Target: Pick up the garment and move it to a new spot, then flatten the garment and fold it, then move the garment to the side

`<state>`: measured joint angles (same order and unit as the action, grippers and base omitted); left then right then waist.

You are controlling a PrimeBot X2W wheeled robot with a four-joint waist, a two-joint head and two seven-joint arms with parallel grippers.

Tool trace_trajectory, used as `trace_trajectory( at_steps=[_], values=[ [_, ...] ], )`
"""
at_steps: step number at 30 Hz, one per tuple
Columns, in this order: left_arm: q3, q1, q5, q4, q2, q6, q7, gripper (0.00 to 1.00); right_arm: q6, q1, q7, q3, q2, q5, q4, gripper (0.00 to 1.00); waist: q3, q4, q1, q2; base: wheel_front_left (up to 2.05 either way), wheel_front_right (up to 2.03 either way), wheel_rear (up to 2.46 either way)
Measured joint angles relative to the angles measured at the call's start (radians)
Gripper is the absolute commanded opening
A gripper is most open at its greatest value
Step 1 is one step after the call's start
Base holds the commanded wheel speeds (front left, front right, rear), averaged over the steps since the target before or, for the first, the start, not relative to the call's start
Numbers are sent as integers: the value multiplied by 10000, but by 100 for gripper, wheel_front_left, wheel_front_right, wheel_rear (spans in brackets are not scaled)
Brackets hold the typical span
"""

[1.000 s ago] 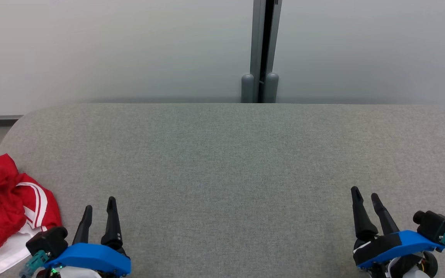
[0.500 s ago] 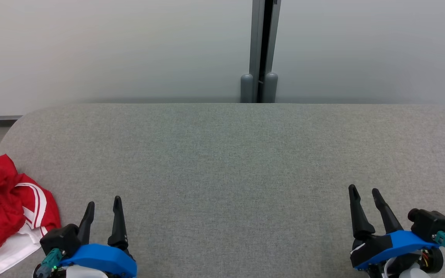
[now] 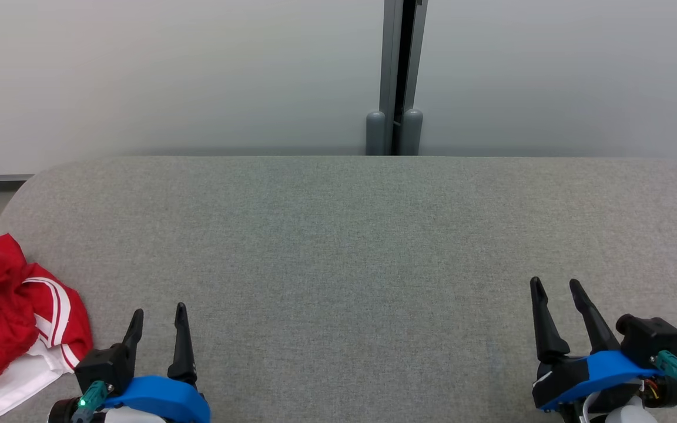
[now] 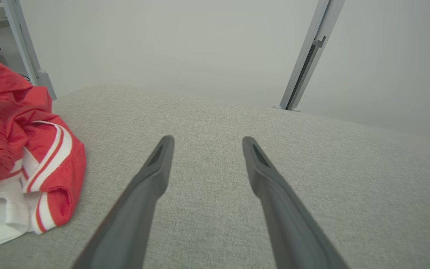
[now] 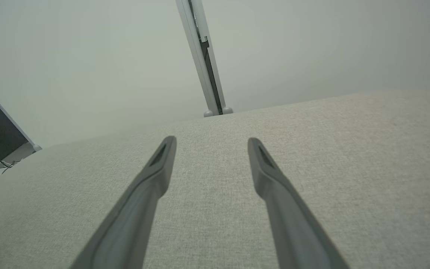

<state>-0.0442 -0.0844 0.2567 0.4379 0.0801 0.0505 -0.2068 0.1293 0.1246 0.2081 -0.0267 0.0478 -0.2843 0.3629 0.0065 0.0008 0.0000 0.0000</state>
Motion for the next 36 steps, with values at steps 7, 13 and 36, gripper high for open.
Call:
trace_trajectory(
  at_steps=[7,13,36],
  values=[
    [40,23,-407,171,-123,-75,-155,100,2,-90,138,-44,2,512,330,100,1,-10,0,0,0,0,0],
    [111,101,-729,360,-194,-104,-259,100,8,-99,253,-54,2,792,694,100,-40,-26,0,0,0,0,0],
    [299,188,-1708,585,-282,-163,-550,100,12,-140,543,268,17,1626,1034,100,-64,1299,-1,0,0,0,0]
  ],
)
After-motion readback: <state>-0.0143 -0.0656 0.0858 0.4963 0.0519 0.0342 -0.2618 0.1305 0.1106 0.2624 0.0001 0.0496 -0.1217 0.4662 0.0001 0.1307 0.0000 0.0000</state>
